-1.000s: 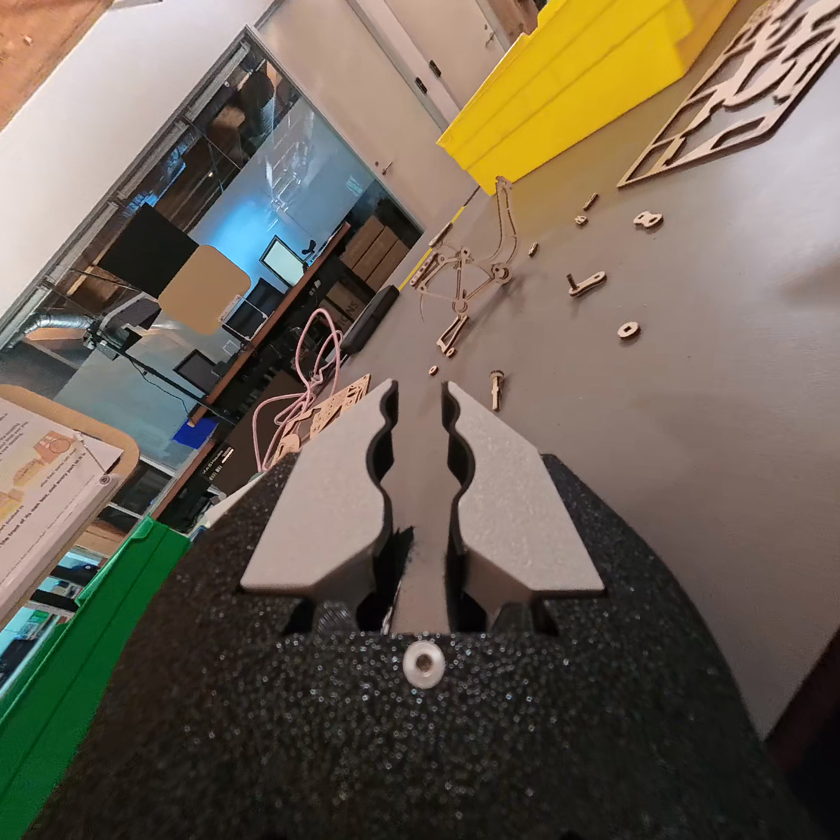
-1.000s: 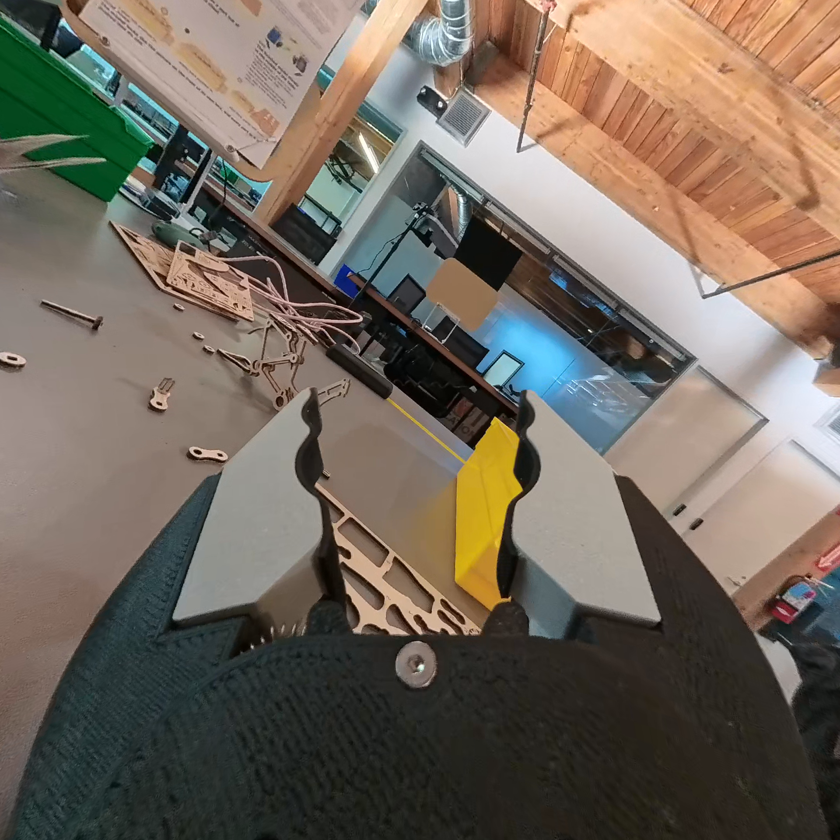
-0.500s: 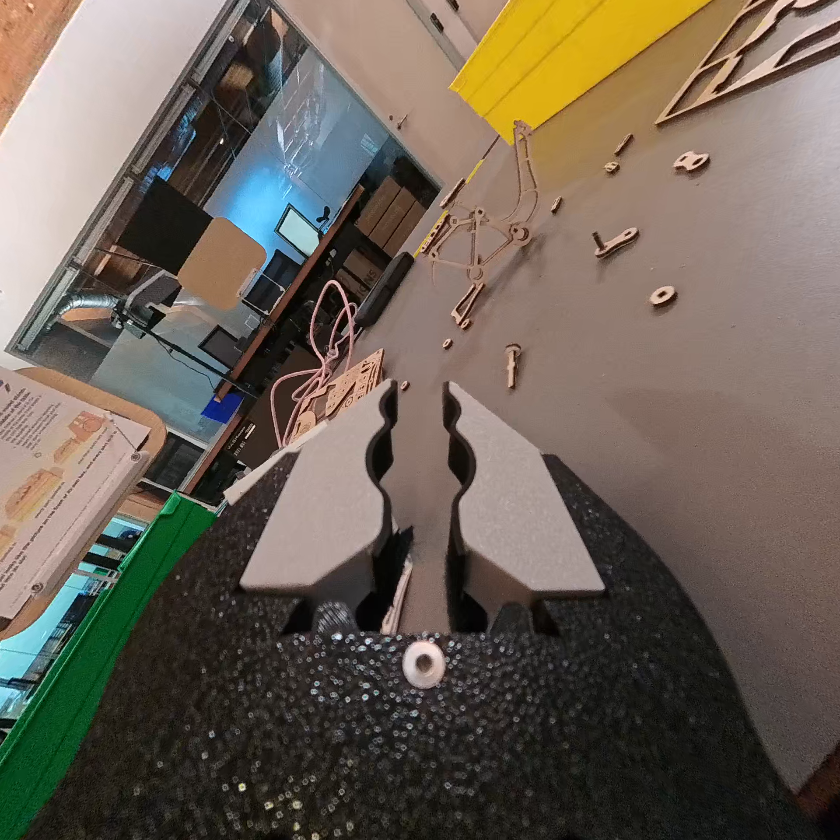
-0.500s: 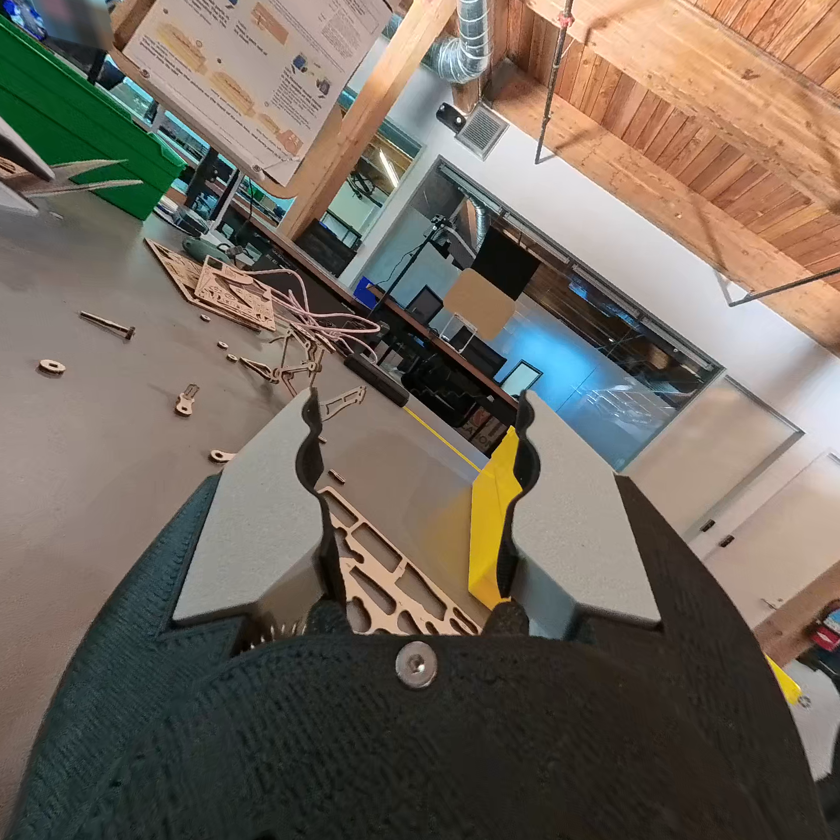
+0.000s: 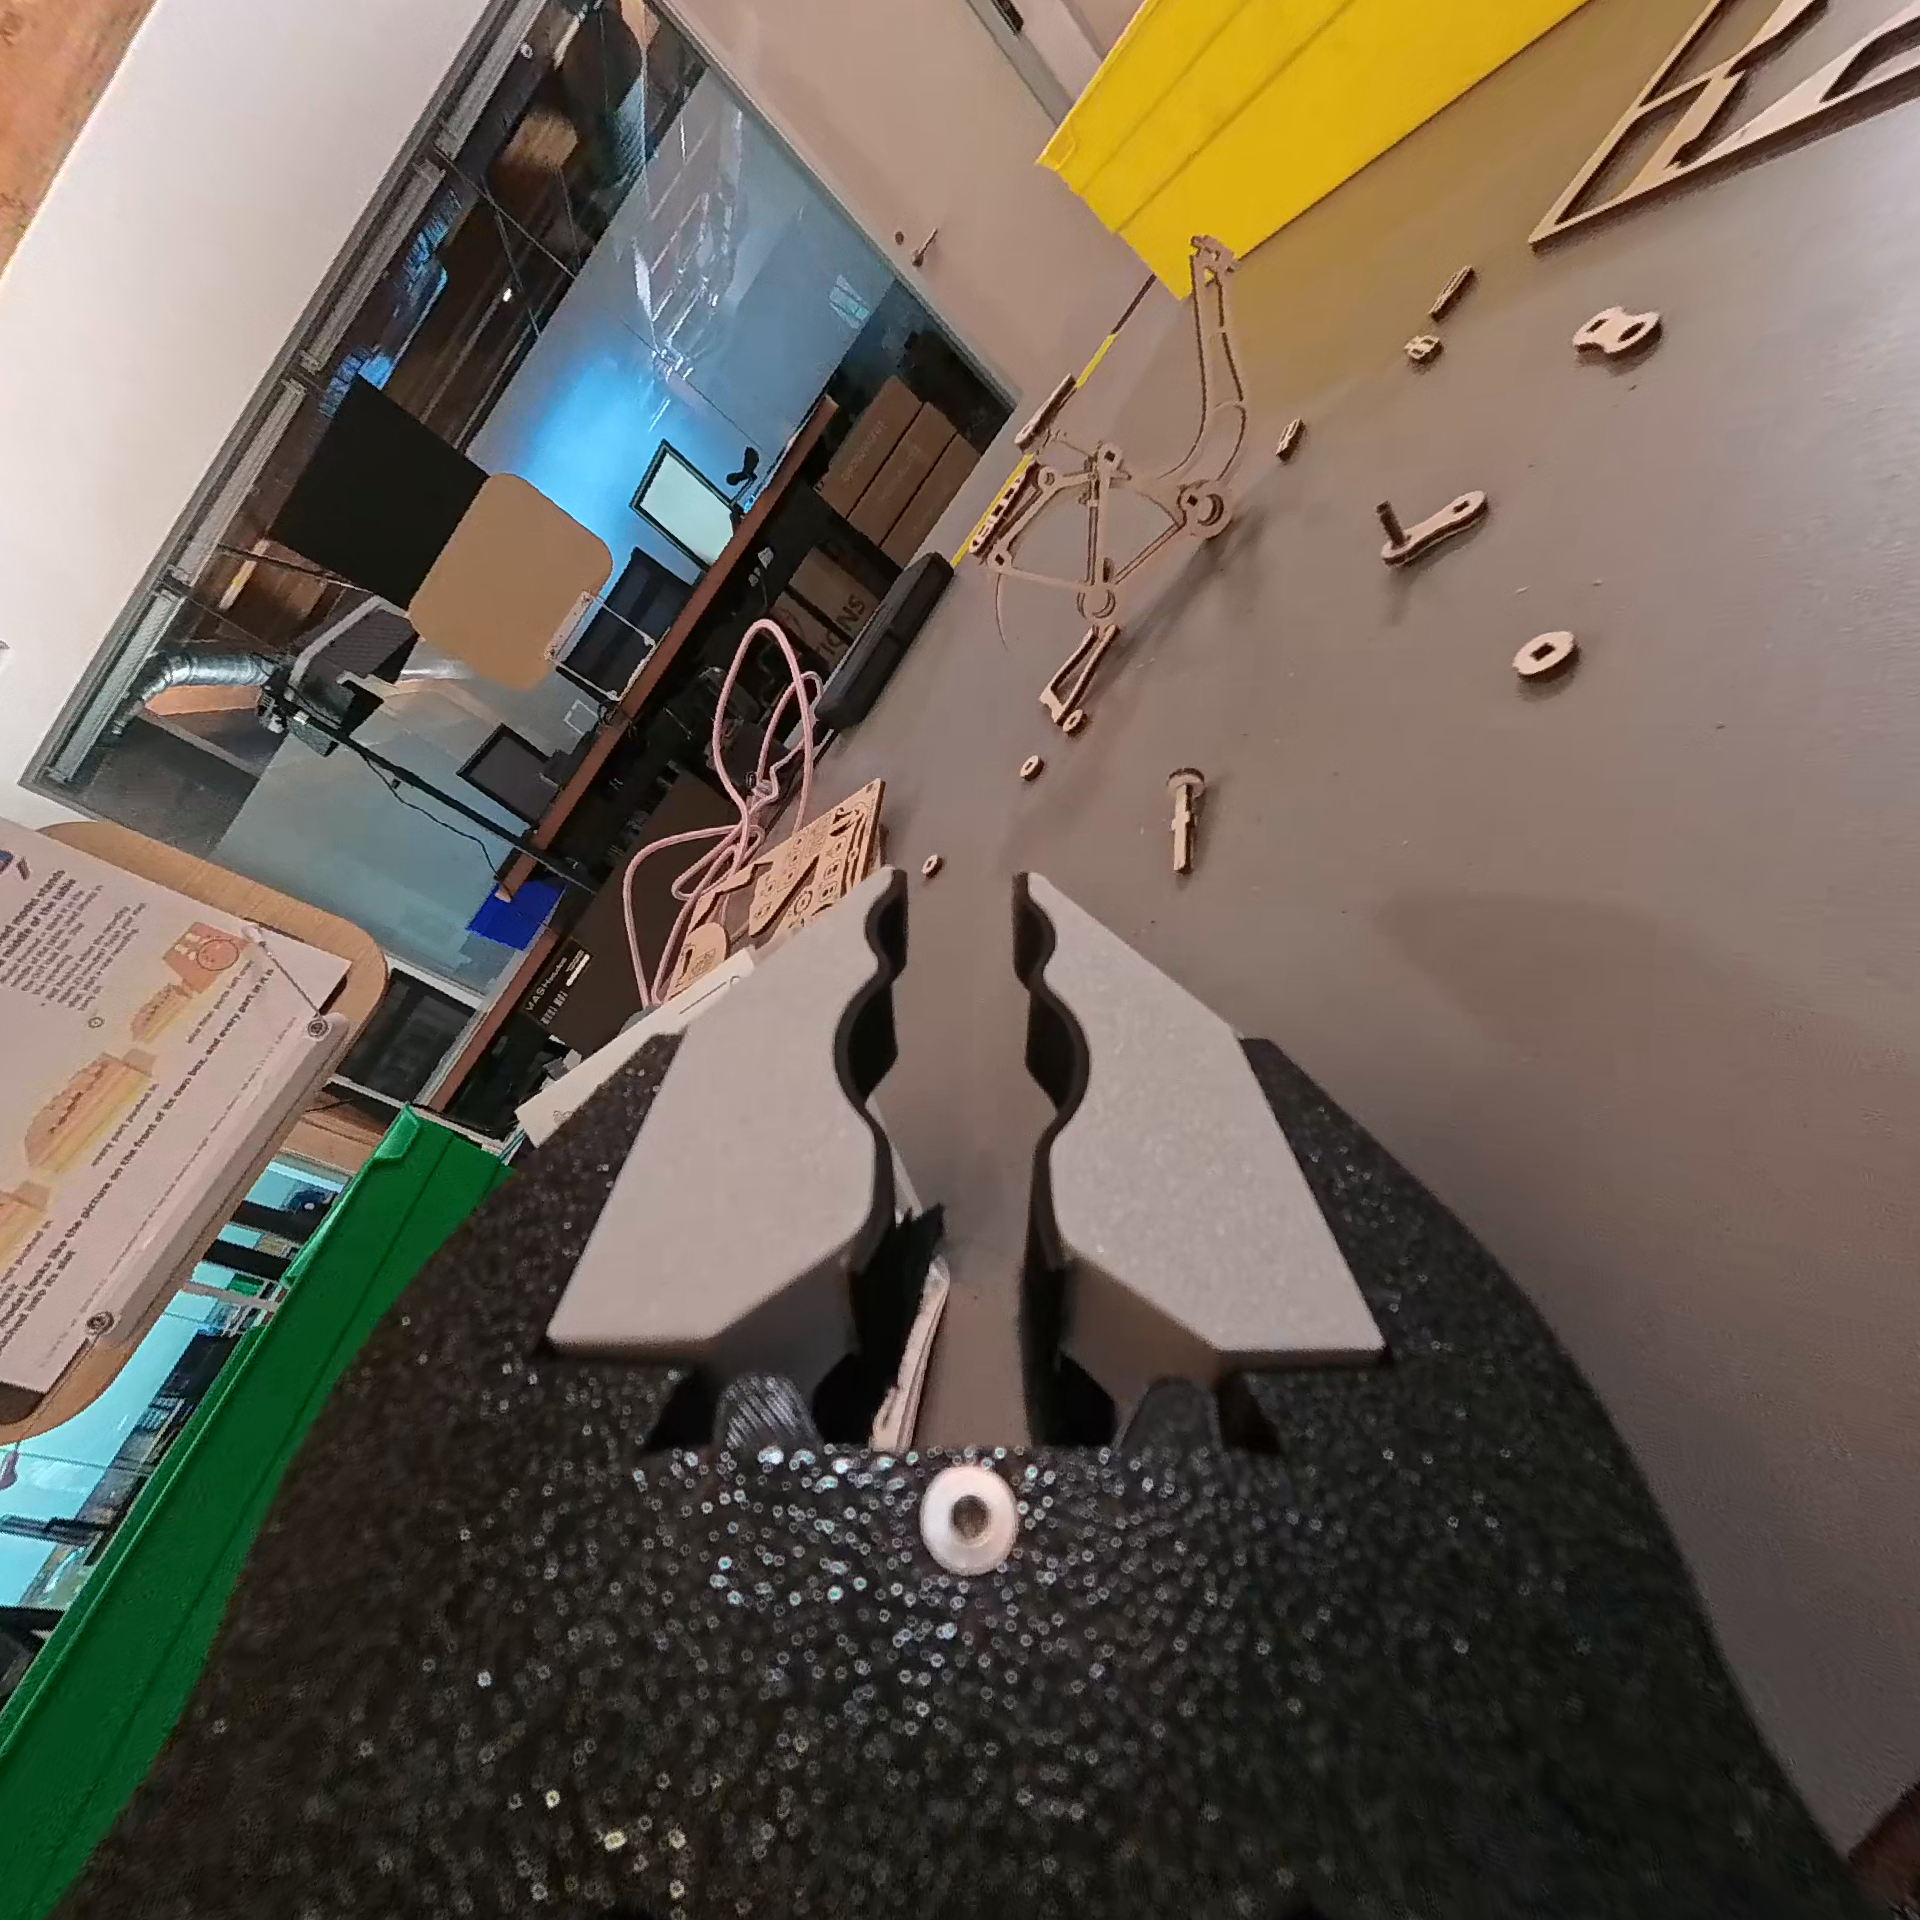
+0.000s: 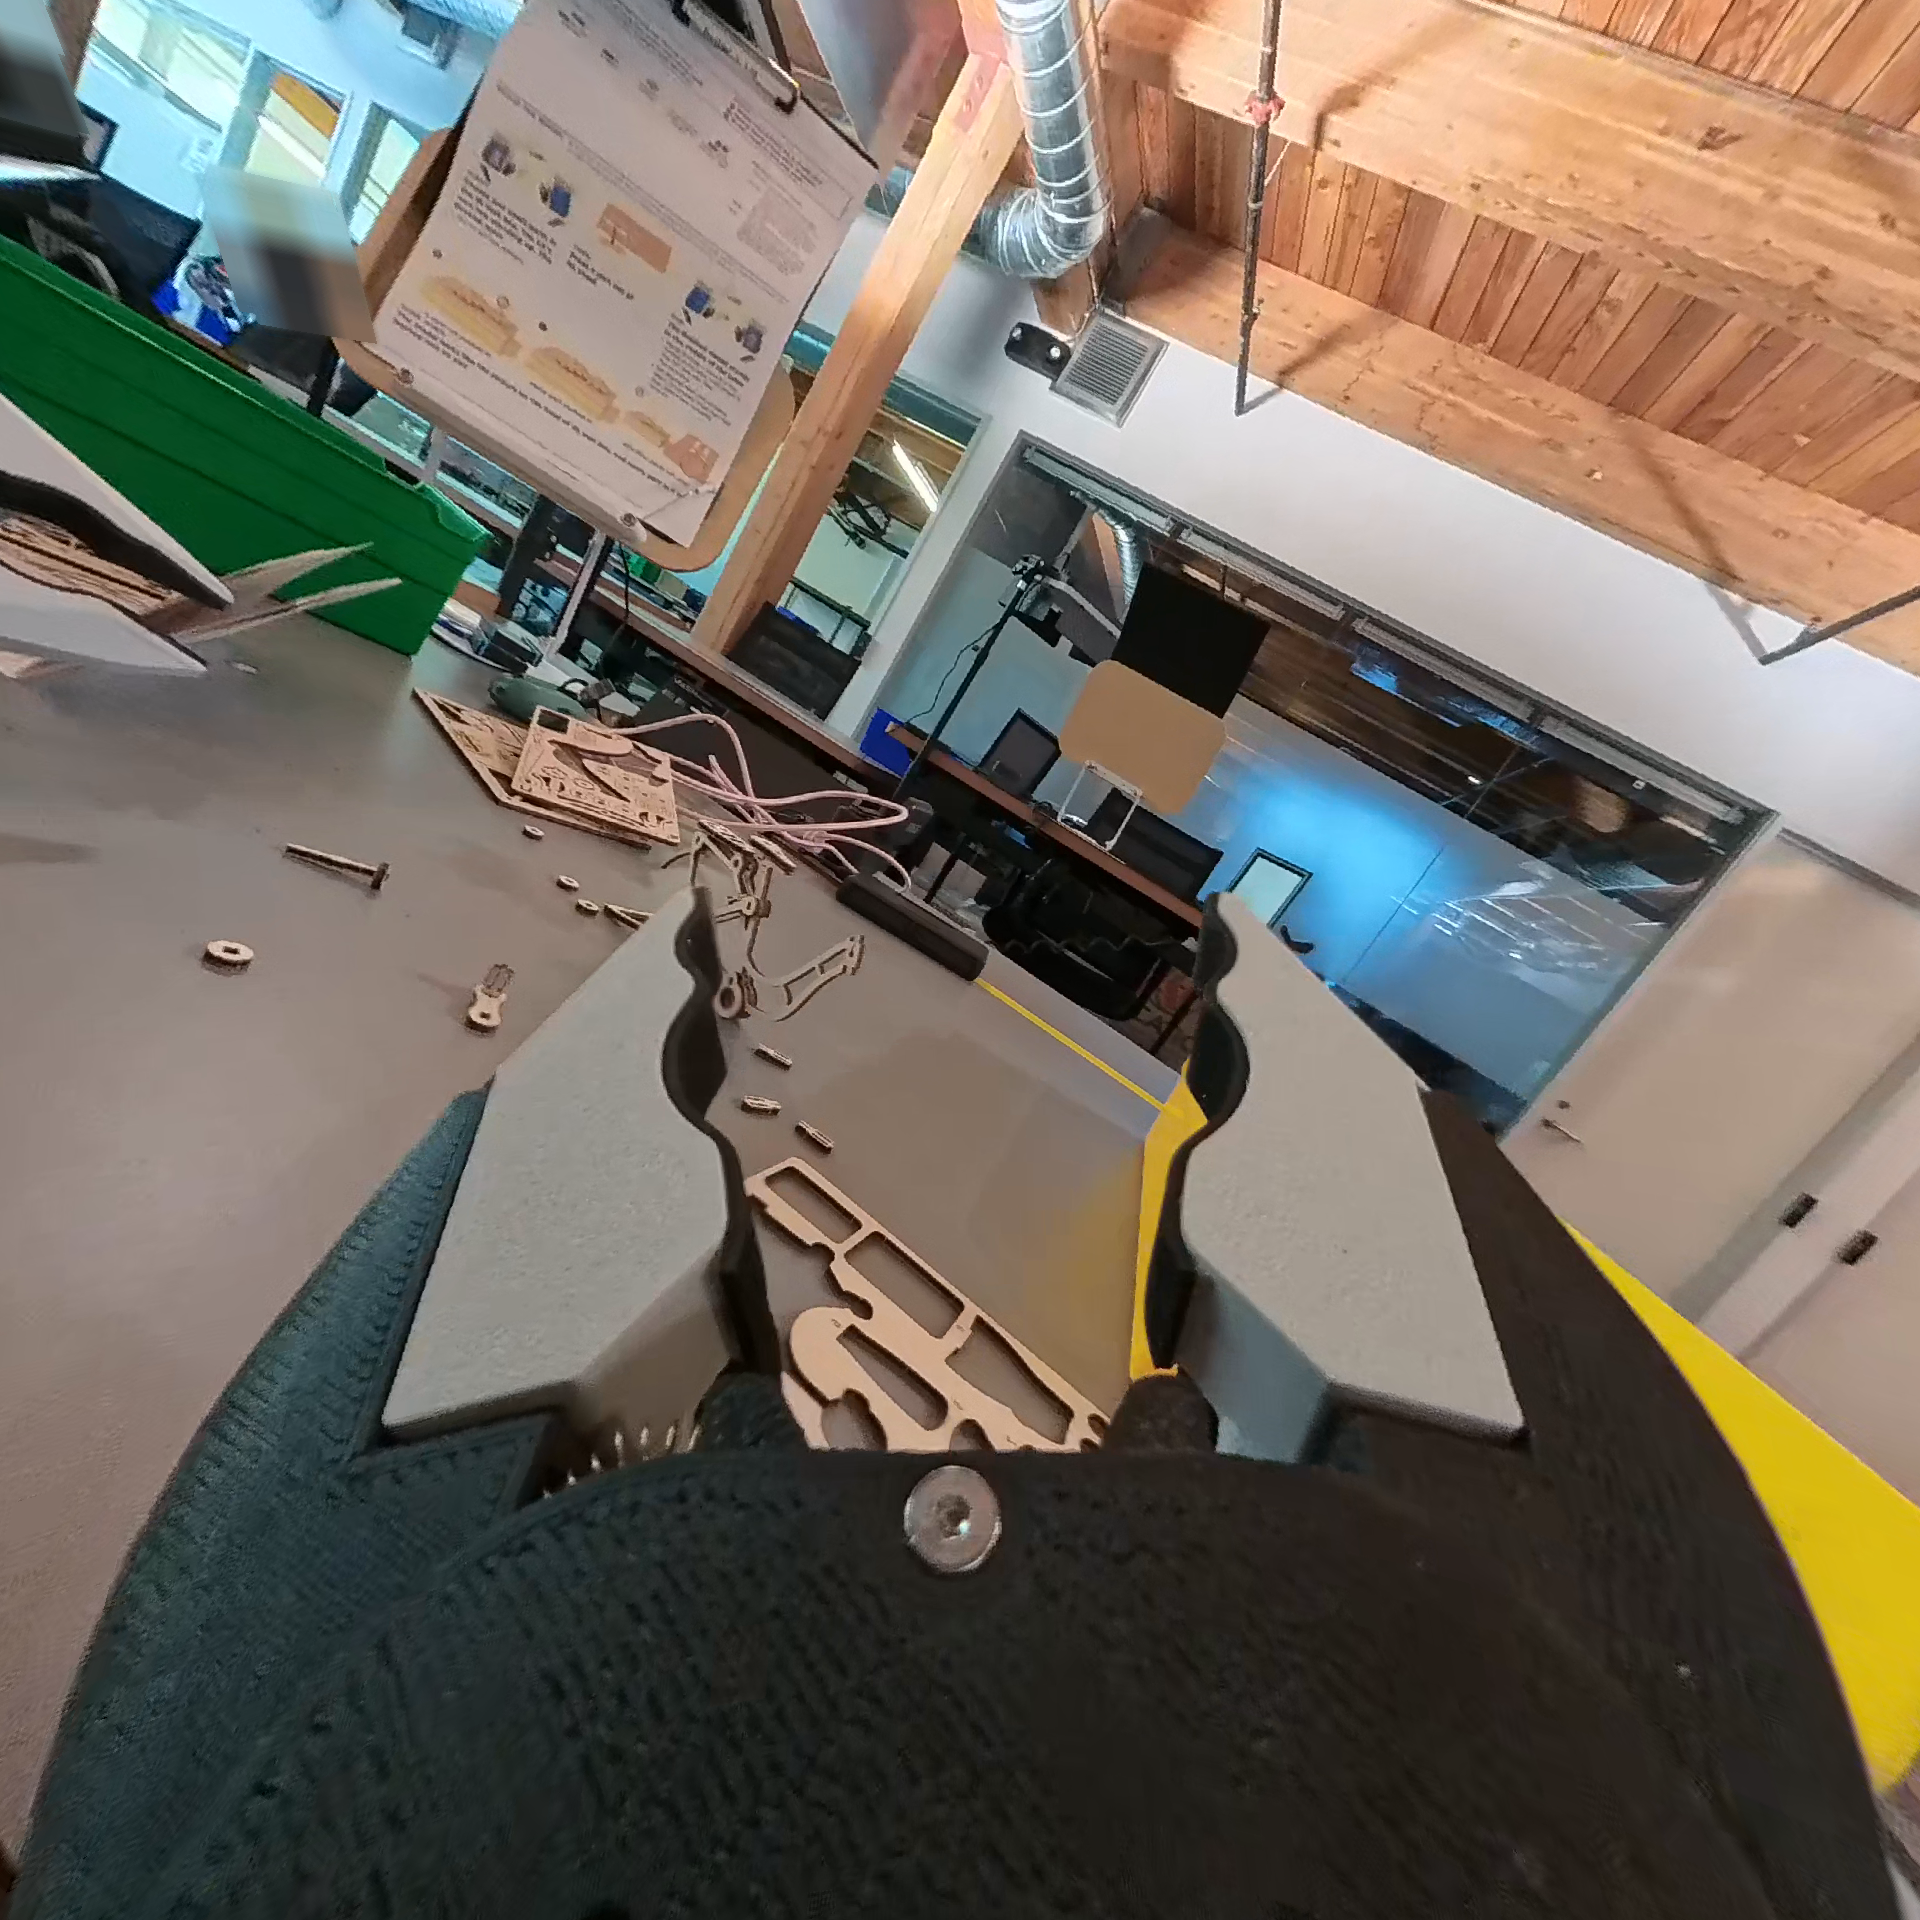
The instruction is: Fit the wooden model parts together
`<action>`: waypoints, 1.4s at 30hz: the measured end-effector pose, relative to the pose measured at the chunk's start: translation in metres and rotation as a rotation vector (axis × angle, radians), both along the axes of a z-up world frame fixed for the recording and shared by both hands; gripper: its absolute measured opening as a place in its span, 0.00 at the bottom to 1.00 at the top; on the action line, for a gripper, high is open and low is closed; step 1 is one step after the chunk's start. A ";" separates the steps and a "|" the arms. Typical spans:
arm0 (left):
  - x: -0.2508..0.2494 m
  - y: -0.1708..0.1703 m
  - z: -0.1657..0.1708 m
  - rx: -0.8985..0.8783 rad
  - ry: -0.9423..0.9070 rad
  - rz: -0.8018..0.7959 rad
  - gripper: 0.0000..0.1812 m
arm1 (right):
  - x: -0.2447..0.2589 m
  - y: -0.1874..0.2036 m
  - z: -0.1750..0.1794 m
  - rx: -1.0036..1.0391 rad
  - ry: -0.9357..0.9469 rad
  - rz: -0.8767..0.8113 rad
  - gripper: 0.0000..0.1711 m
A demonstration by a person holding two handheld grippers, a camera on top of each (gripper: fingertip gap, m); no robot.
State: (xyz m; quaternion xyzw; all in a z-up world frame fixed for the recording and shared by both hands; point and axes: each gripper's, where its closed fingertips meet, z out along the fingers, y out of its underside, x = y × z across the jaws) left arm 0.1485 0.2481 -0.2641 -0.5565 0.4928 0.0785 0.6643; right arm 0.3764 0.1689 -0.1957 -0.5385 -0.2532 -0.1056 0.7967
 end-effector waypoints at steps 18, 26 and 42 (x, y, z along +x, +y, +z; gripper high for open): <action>0.002 -0.002 -0.002 0.011 0.015 -0.006 0.13 | 0.004 -0.008 0.004 0.017 0.032 0.021 0.54; 0.002 -0.001 -0.003 0.004 0.025 0.005 0.14 | 0.005 -0.010 0.005 0.014 0.056 0.051 0.54; 0.000 0.003 -0.007 -0.010 0.045 0.036 0.13 | 0.009 -0.008 0.006 -0.013 0.113 0.077 0.55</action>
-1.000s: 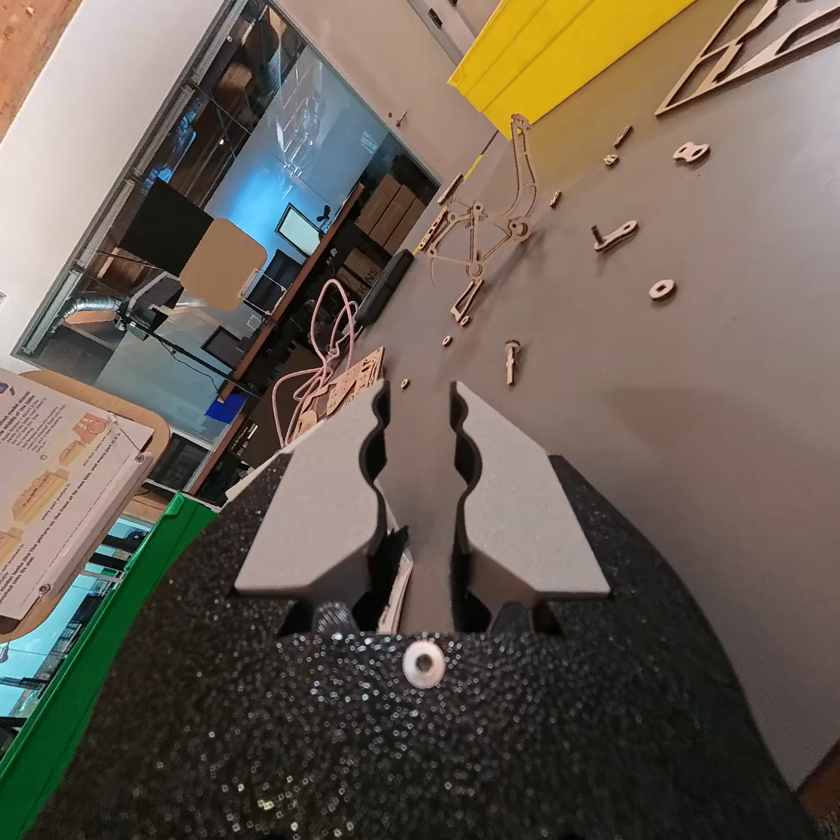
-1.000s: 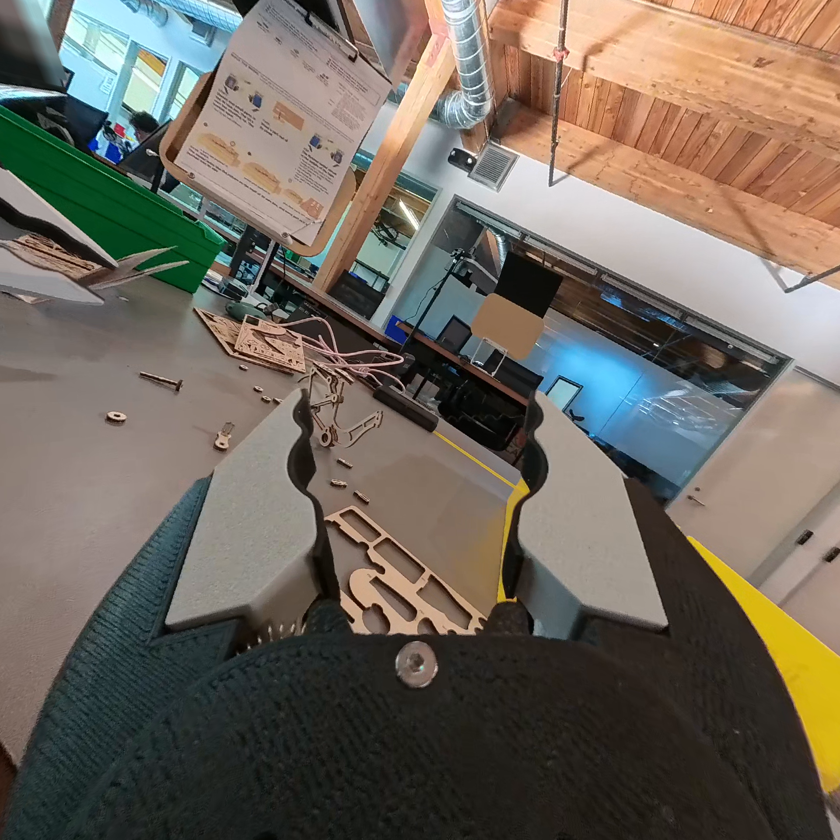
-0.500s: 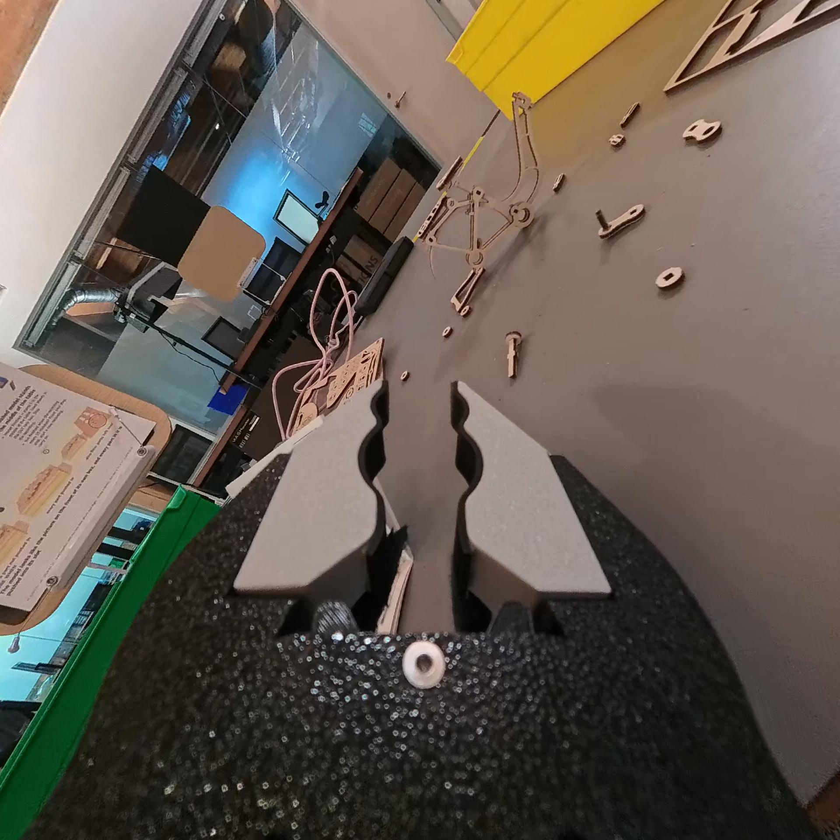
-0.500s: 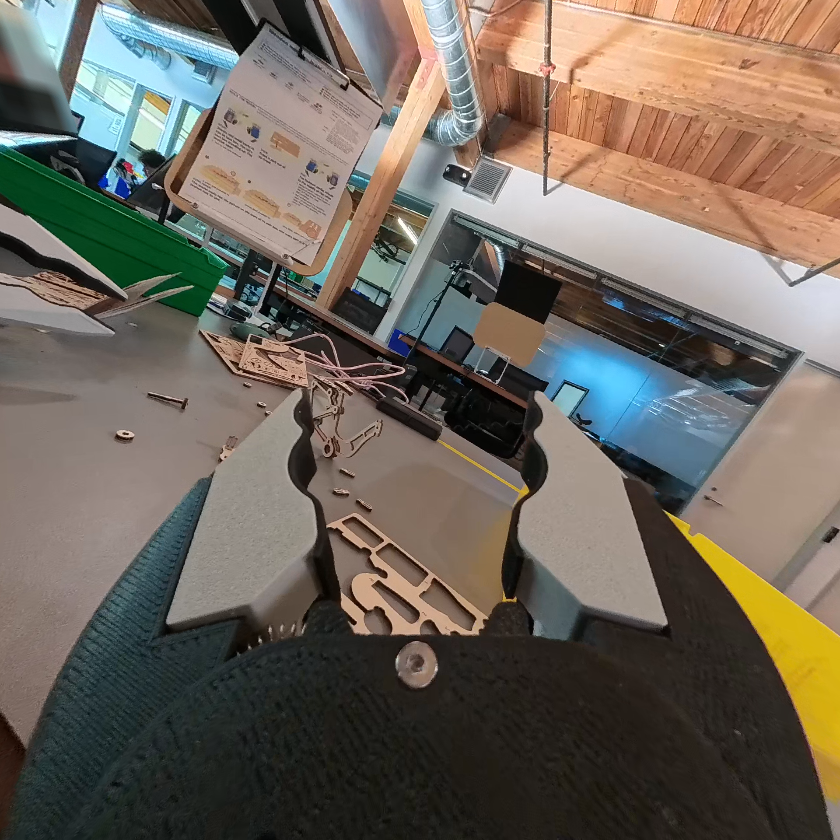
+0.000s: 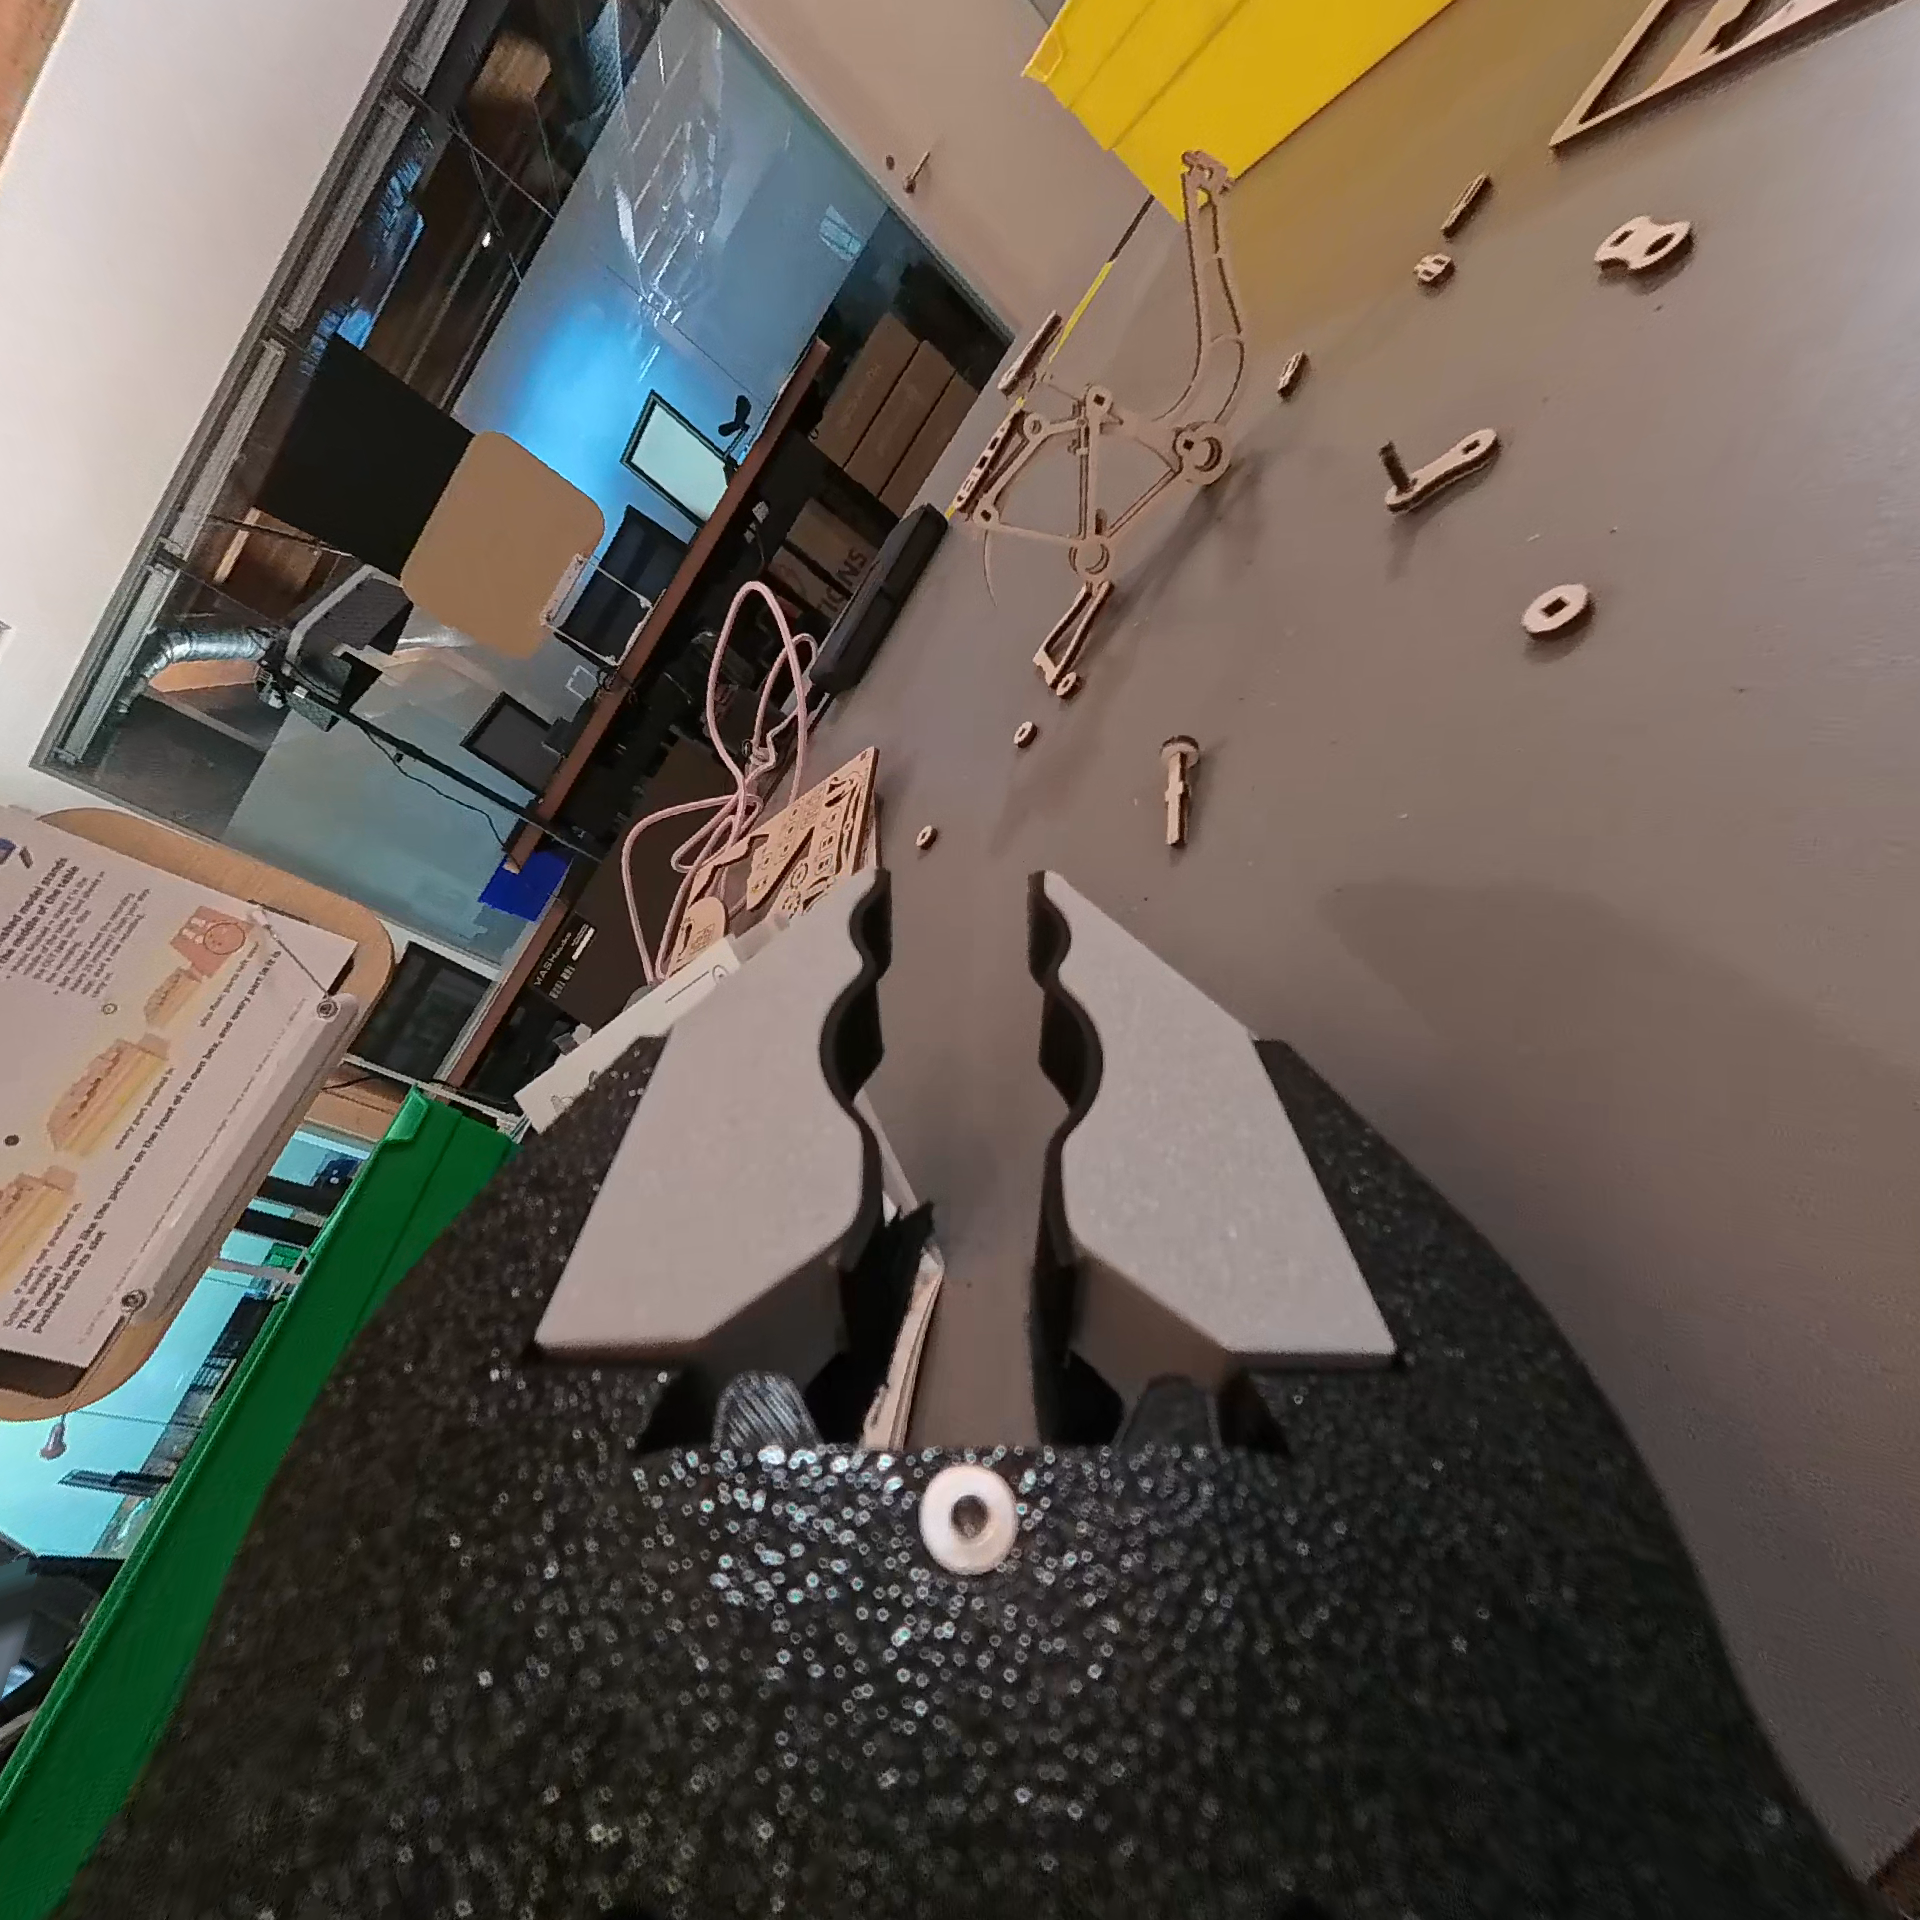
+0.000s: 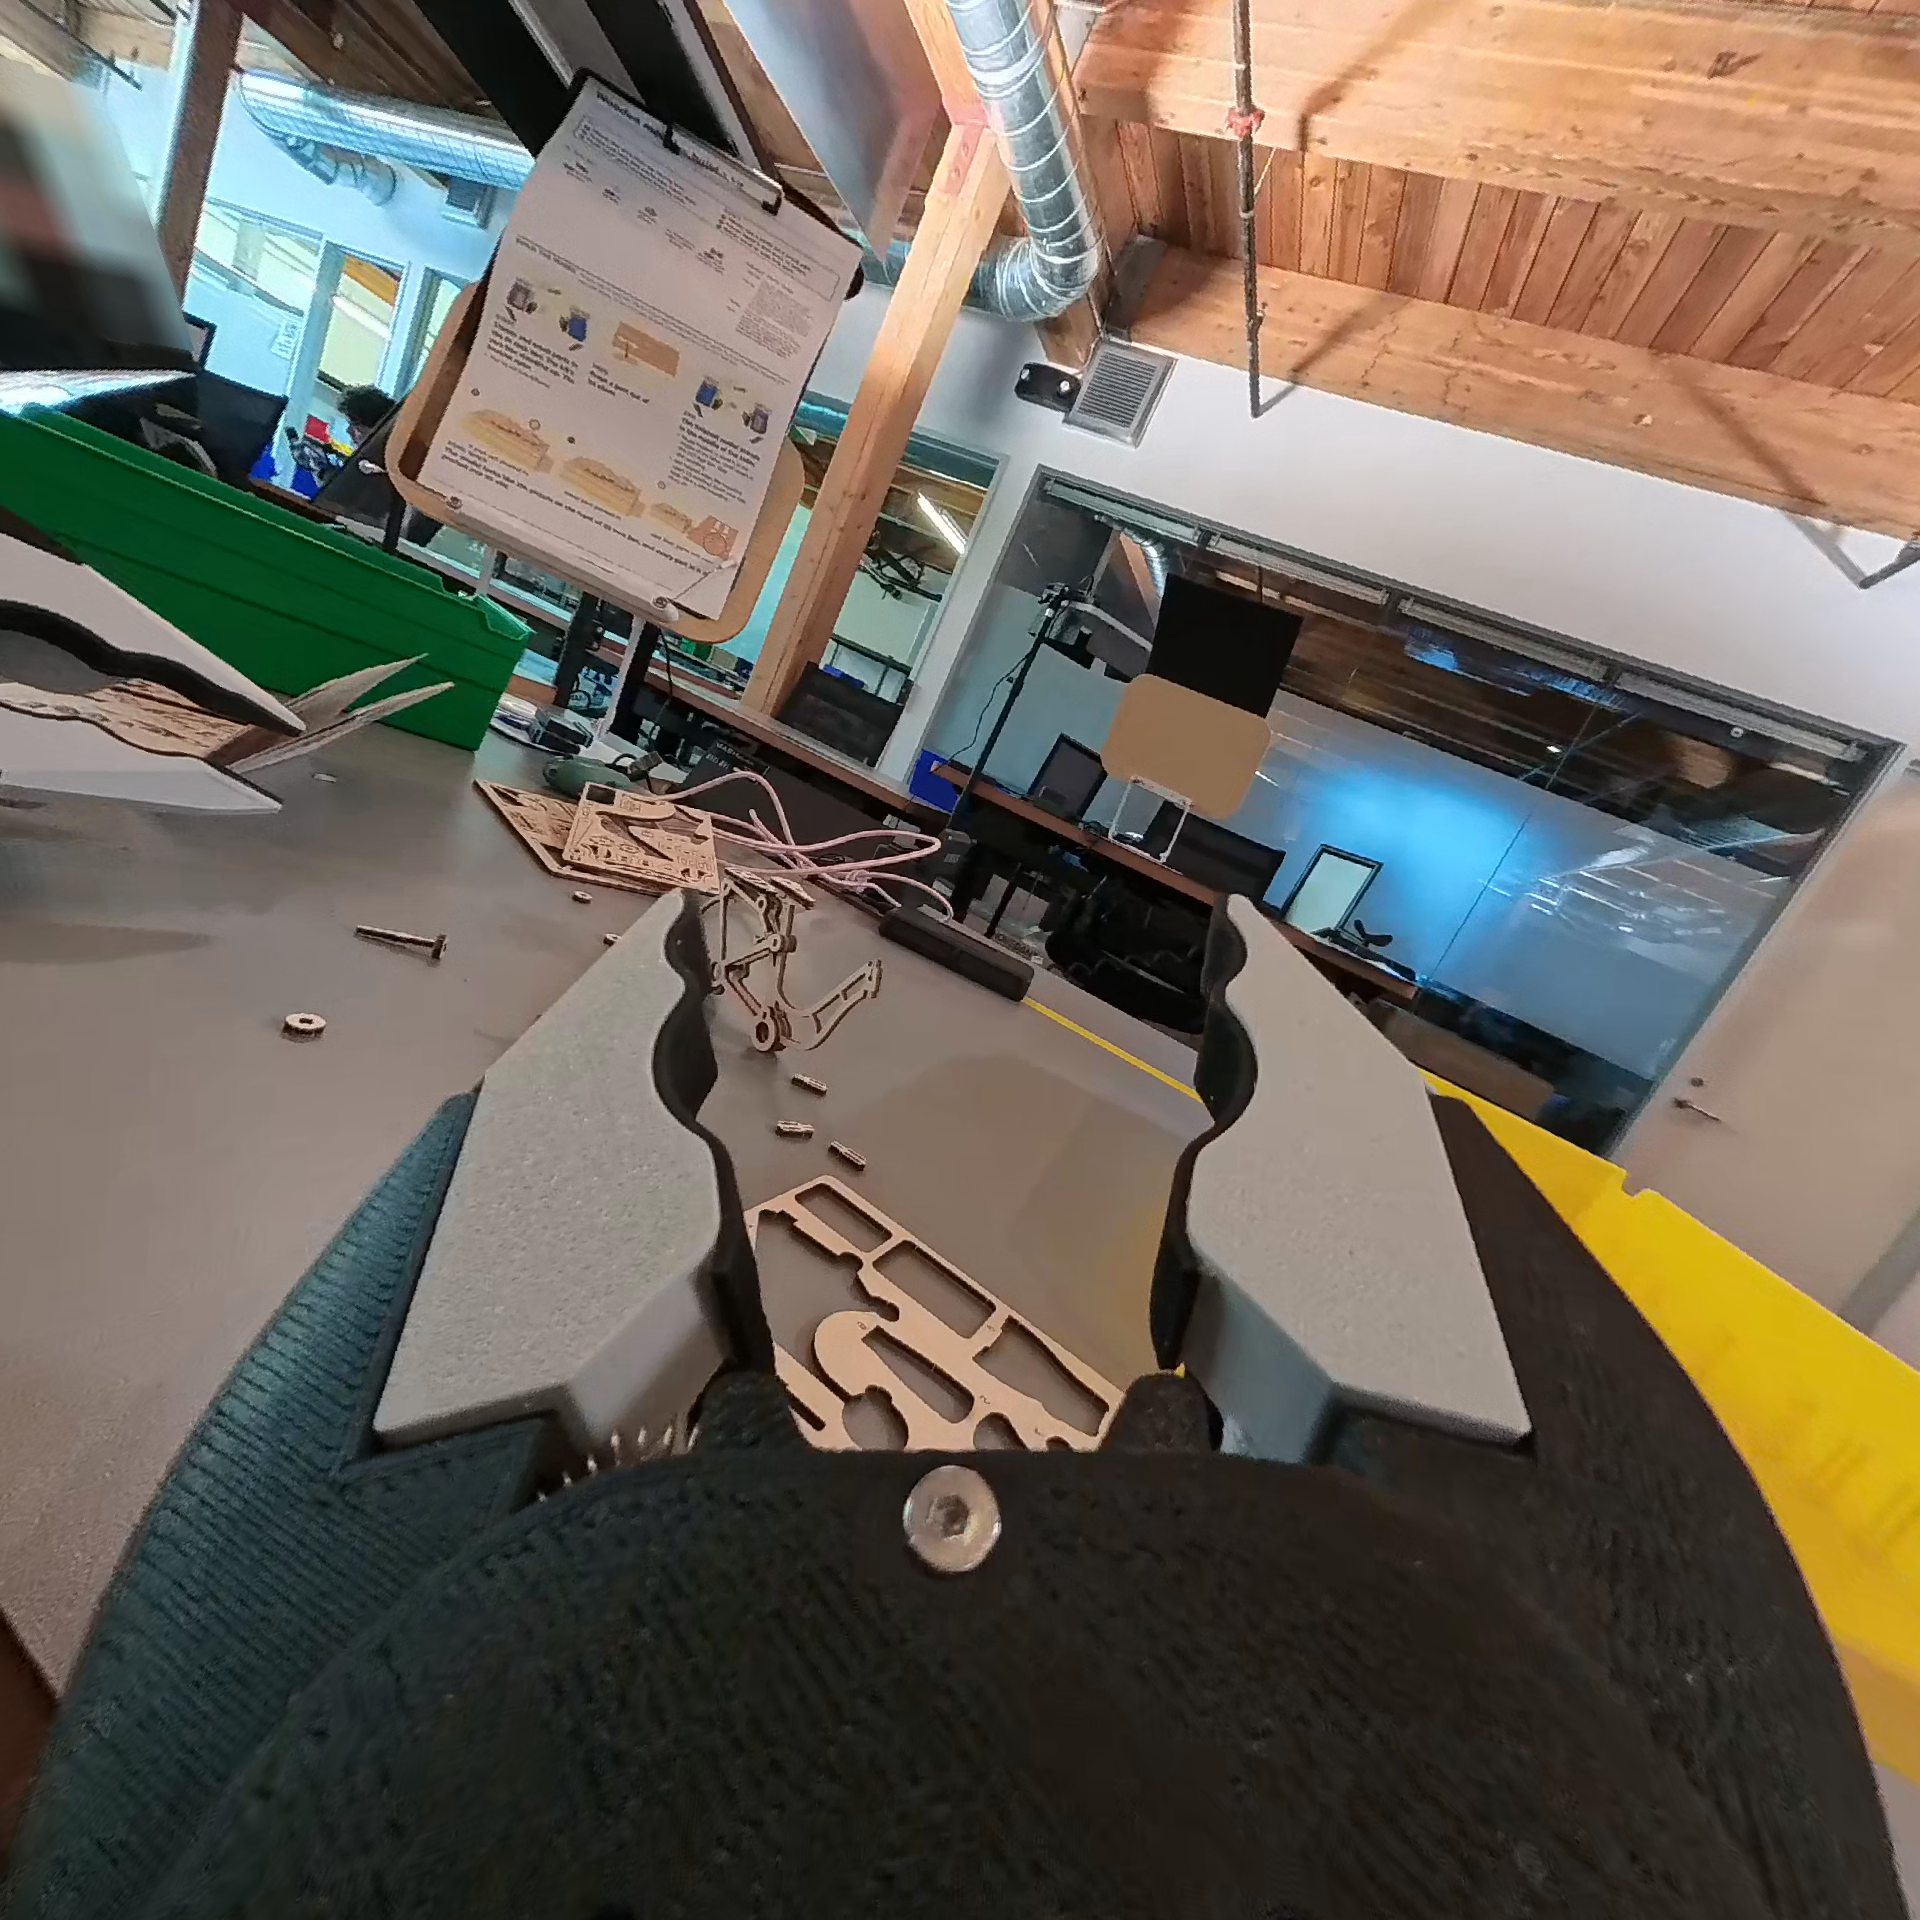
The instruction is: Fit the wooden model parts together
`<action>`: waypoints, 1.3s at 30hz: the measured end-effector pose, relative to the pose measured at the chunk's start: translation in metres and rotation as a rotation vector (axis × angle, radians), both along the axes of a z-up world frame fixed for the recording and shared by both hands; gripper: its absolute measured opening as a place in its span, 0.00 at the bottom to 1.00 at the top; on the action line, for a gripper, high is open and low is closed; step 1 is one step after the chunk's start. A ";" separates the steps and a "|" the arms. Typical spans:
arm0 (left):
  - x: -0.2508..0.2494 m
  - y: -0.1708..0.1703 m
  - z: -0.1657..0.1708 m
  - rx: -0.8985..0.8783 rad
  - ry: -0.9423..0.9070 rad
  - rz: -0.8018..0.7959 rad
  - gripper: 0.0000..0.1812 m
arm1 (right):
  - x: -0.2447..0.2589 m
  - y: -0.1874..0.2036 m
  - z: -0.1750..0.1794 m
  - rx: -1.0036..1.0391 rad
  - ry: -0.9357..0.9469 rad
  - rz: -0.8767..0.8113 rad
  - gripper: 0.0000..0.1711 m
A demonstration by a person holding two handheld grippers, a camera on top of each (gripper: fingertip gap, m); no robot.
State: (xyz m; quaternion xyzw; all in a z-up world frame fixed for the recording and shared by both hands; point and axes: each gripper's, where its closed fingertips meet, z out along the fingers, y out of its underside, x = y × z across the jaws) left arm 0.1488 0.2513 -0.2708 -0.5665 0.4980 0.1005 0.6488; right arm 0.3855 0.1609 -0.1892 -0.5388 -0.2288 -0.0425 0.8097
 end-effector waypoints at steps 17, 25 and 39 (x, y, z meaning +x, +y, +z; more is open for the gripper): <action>0.001 0.003 -0.009 -0.037 0.047 0.016 0.13 | 0.003 -0.002 0.002 0.009 0.026 0.006 0.56; 0.002 0.003 -0.009 -0.038 0.052 0.014 0.14 | 0.001 -0.003 0.002 0.013 0.017 0.008 0.56; 0.019 -0.059 0.038 0.122 -0.025 -0.128 0.29 | -0.007 -0.001 -0.003 -0.003 -0.047 0.024 0.57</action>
